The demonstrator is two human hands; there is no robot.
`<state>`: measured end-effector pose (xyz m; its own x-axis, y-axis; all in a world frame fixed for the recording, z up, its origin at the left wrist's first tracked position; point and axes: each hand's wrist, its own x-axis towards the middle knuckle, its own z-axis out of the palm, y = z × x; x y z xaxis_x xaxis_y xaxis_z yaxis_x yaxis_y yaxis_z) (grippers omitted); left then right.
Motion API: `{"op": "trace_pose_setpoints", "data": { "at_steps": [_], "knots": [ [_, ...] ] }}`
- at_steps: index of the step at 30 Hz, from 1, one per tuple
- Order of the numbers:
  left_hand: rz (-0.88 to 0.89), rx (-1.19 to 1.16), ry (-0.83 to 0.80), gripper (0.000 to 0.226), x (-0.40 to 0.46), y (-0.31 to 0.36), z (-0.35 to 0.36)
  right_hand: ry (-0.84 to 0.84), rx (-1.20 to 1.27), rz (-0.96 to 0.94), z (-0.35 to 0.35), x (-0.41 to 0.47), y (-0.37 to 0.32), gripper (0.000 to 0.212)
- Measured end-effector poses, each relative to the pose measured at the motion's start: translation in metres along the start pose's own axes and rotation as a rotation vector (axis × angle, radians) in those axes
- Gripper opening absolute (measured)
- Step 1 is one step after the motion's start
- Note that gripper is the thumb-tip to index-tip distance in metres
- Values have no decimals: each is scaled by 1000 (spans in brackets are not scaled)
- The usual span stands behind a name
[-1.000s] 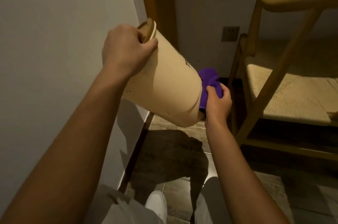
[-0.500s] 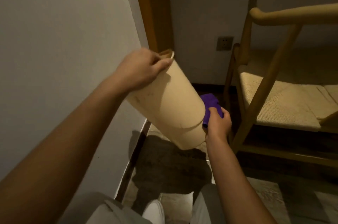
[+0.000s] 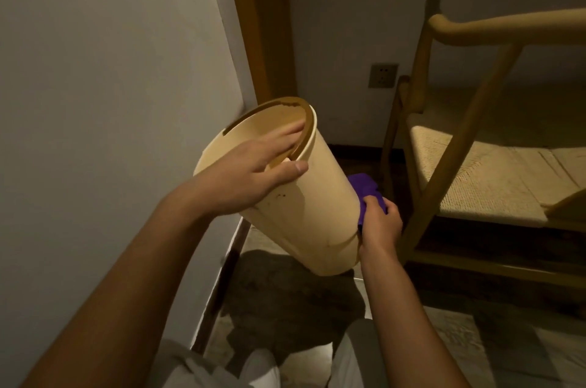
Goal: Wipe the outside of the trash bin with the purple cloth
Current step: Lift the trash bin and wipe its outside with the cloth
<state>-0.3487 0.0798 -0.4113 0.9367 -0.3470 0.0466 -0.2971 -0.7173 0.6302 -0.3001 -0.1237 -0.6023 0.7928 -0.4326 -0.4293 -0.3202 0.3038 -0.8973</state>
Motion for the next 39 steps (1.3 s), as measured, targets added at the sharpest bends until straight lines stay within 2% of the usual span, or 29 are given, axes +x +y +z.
{"op": "trace_pose_setpoints", "data": {
  "at_steps": [5,7,11,13,16,19,21,23,26,28,30,33,34,39],
  "knots": [
    [-12,-70,-39,48,-6,1,-18,-9,16,8,5,0,-7,40],
    [-87,-109,31,33,-8,-1,-17,-11,21,4,8,1,-11,41],
    [-65,-205,298,41,6,0,1,8,28,12,7,5,-11,41],
    [-46,-262,349,34,13,-1,5,29,29,23,4,10,-10,40],
    [-30,-361,230,21,12,-13,7,70,16,37,-4,20,-16,42],
    [56,-440,143,29,6,-19,8,68,-4,36,-6,26,-24,42],
    [94,-379,140,37,4,-21,10,65,-17,34,-6,26,-26,40],
    [72,-295,241,38,5,-21,17,54,-7,37,-6,24,-27,40],
    [9,-271,604,38,8,-15,36,49,-3,27,-3,22,-27,39],
    [7,-284,753,36,11,-14,41,56,-20,8,-2,23,-27,40],
    [46,-324,710,26,9,-16,35,63,-46,-5,-3,26,-29,41],
    [100,-321,457,19,4,-20,24,59,-67,-25,-7,30,-33,42],
    [107,-295,419,18,4,-21,24,55,-69,-35,-9,30,-34,41],
    [70,-185,570,26,4,-21,29,89,-200,-198,-7,21,-34,35]
  ]
}}
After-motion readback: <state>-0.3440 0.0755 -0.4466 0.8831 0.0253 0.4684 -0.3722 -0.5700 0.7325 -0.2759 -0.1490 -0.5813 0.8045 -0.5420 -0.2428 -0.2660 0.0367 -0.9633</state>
